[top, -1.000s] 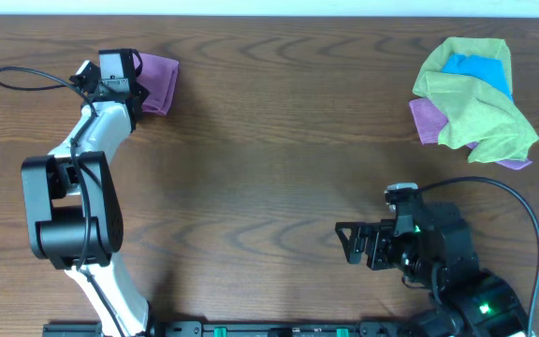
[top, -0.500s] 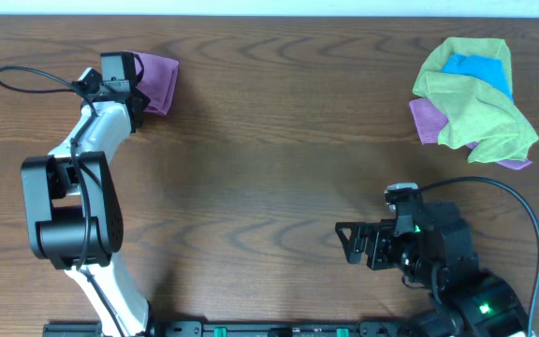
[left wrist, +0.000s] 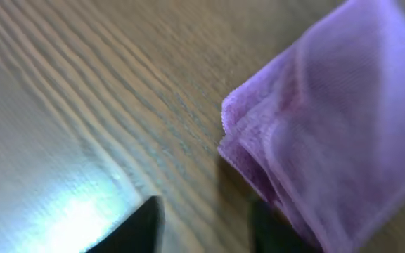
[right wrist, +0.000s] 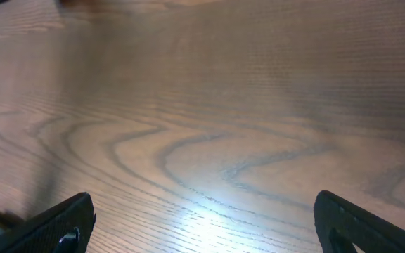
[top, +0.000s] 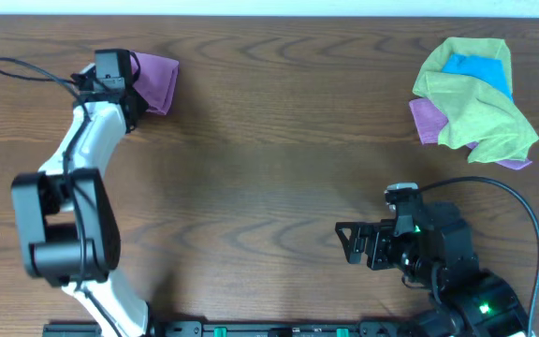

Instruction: Fold the cloth

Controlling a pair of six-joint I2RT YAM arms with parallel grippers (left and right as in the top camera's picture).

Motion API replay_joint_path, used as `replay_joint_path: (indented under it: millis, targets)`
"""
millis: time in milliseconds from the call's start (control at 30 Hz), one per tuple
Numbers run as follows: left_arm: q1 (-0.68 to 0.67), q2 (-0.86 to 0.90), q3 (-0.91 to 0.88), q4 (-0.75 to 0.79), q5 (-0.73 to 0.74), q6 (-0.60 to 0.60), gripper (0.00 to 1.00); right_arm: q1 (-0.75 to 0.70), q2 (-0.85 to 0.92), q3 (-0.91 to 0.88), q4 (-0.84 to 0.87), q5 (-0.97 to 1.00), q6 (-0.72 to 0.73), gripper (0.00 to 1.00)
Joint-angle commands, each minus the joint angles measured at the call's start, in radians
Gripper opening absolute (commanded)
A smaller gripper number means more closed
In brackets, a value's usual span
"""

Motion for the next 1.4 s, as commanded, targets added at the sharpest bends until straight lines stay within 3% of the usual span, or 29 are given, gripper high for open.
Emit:
replay_joint_path:
  millis: [0,67,400,733,1367]
  targets:
    - [0.003,-0.084,0.012,-0.045,-0.006,0.066,0.76,-0.012,-0.004,-0.003,-0.002,-0.008,0.014,0.99]
    - [0.003,-0.116,0.012,-0.081,-0.006,0.088,0.96,-0.012,-0.004,-0.003,-0.002,-0.008,0.014,0.99]
    - [0.003,-0.303,0.012,-0.290,0.022,0.137,0.95,-0.012,-0.004,-0.003,-0.002,-0.008,0.014,0.99]
    - [0.003,-0.494,0.012,-0.529,0.204,0.217,0.95,-0.012,-0.004,-0.003,-0.002,-0.008,0.014,0.99]
    - [0.002,-0.929,0.012,-0.846,0.136,0.202,0.95,-0.012,-0.004,-0.003,-0.002,-0.008,0.014,0.99]
